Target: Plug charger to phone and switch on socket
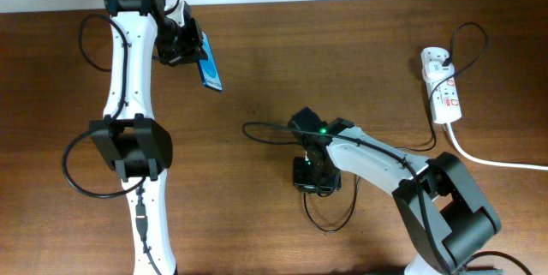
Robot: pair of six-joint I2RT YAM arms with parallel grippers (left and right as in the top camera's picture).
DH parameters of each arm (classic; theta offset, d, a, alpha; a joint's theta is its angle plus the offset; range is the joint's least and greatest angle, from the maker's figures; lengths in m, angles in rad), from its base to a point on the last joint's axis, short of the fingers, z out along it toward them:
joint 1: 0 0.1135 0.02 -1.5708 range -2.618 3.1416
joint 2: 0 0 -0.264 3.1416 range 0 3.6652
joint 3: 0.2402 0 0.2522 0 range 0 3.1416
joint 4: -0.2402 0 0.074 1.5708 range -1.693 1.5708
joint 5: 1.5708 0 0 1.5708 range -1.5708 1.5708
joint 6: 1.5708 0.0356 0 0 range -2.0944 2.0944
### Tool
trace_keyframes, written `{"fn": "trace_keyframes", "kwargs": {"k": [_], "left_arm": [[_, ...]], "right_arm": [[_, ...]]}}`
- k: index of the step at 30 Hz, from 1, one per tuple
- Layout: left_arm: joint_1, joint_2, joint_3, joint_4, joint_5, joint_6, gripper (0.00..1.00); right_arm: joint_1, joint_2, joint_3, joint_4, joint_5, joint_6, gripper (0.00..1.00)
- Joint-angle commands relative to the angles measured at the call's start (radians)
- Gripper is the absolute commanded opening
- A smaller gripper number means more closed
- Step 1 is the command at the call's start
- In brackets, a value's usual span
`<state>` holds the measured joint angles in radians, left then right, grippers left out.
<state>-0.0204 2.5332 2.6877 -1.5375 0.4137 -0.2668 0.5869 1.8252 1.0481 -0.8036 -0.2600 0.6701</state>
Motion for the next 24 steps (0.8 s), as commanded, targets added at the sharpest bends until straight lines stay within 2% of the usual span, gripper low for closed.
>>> {"fn": "trace_keyframes", "kwargs": {"k": [1,4,5,10,13,14,15,16,17,19,21,24], "left_arm": [[0.001,-0.042,0.025,-0.005,0.008,-0.009,0.00],[0.001,-0.042,0.025,-0.005,0.008,-0.009,0.00],[0.001,-0.042,0.025,-0.005,0.008,-0.009,0.00],[0.001,-0.042,0.025,-0.009,0.008,-0.009,0.00],[0.001,-0.042,0.025,-0.007,0.036,-0.008,0.00],[0.001,-0.042,0.025,0.000,0.097,0.003,0.00],[0.001,-0.042,0.025,0.021,0.233,0.064,0.00],[0.003,-0.042,0.025,0.043,0.373,0.119,0.00],[0.004,-0.042,0.025,0.087,0.584,0.180,0.00],[0.004,-0.042,0.025,0.159,0.873,0.220,0.00],[0.004,-0.042,0.025,0.226,1.137,0.235,0.00],[0.003,-0.042,0.025,0.225,1.160,0.230,0.00]], "right_arm": [[0.003,0.014,0.005,-0.001,-0.022,-0.019,0.23],[0.002,0.014,0.005,-0.005,-0.051,-0.019,0.22],[0.002,0.014,0.005,-0.005,-0.051,-0.019,0.17],[0.002,0.014,0.005,-0.008,-0.051,-0.019,0.14],[0.000,0.014,0.032,-0.012,-0.089,-0.039,0.04],[0.000,0.012,0.058,-0.023,-0.089,-0.051,0.04],[-0.001,0.009,0.100,-0.047,-0.098,-0.089,0.04],[-0.008,0.004,0.157,-0.088,-0.100,-0.115,0.04],[-0.025,-0.008,0.242,-0.151,-0.100,-0.161,0.04],[-0.066,-0.048,0.437,-0.280,-0.108,-0.257,0.04],[-0.107,-0.097,0.618,-0.331,-0.212,-0.377,0.04],[-0.132,-0.140,0.684,-0.327,-0.346,-0.457,0.04]]}}
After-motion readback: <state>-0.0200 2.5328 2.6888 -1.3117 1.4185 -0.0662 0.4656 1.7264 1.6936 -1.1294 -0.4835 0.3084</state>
